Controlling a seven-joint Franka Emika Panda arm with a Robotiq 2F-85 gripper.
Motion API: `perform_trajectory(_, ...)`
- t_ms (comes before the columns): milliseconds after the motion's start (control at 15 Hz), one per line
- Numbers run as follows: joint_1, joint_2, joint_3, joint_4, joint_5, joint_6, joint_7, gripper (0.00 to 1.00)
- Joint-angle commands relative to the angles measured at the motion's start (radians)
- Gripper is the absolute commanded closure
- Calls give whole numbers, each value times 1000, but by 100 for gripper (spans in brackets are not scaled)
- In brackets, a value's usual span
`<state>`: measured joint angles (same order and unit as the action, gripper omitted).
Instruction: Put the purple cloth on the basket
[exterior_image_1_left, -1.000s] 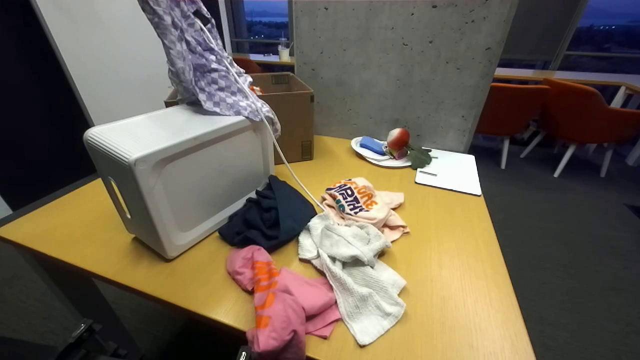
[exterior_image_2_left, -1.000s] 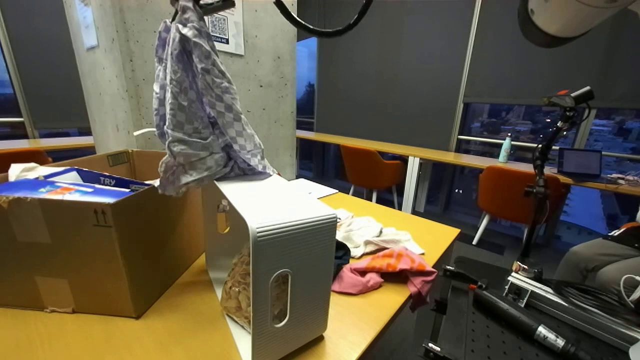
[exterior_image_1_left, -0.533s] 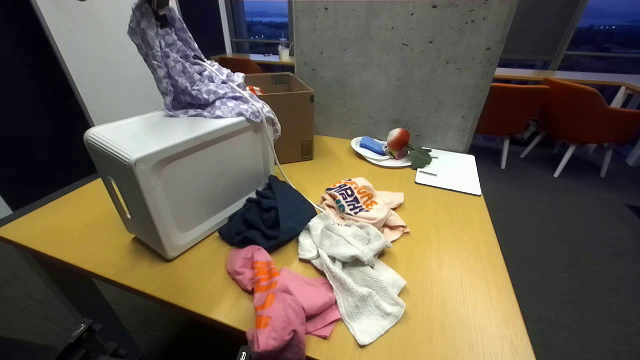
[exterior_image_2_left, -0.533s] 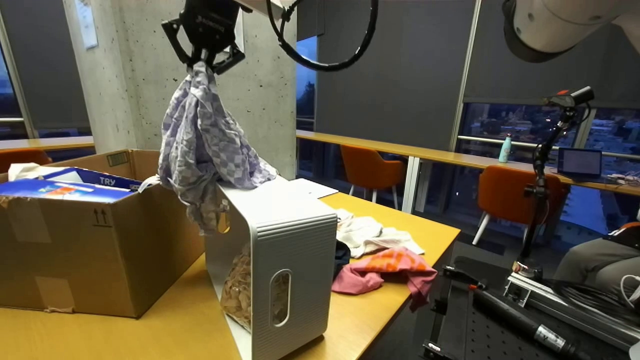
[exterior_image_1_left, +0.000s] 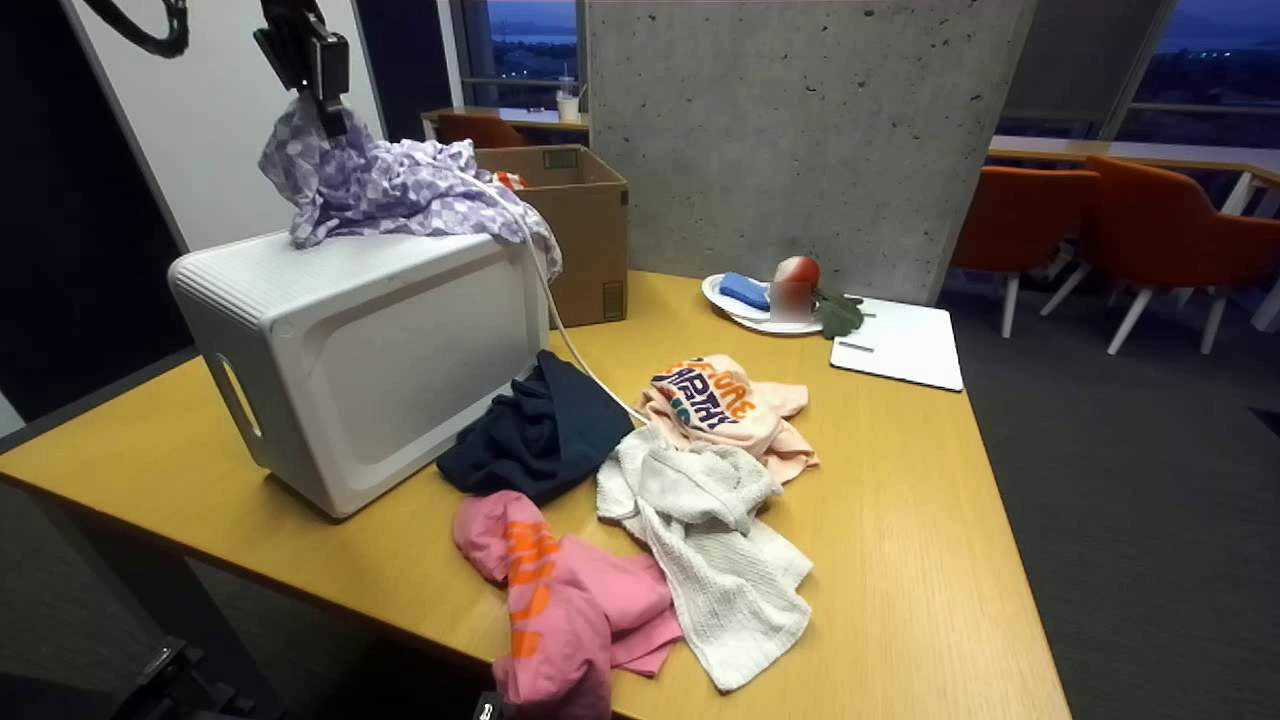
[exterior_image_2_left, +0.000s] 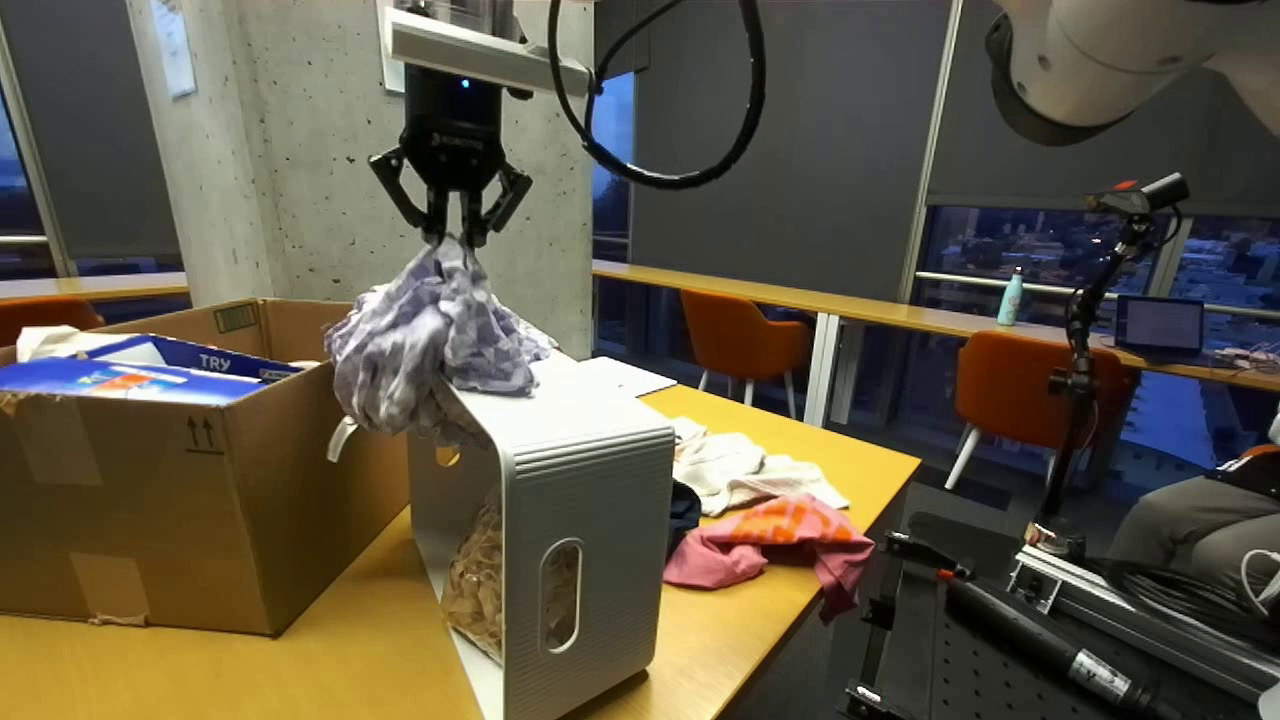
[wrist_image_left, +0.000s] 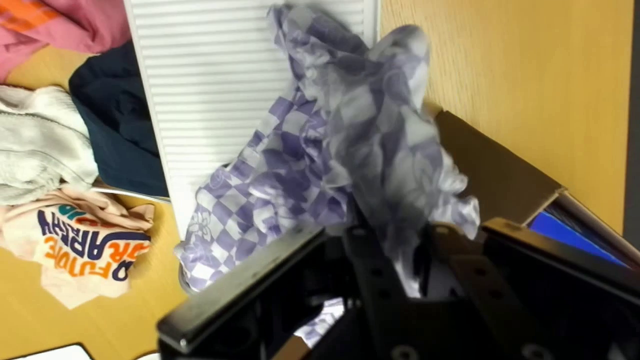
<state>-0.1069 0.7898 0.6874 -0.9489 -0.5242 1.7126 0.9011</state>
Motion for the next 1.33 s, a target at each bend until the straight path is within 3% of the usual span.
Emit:
perform_trajectory(0,14,-4,-23,34,-29,-77,-14,49)
perform_trajectory(467,-16,-26,-105,36,-189,-133,-22,0)
perform_trajectory(867,-71,-11,-235,-53,-264,-186,46,0)
perform_trajectory(1067,-125,-48,-264,-193,-274,-78,111,0)
perform_trajectory(1133,-43,-93,-454,-242,-147,-5,87,0)
perform_trajectory(1267,-32,-122,-546,-330,-89,97,155,0)
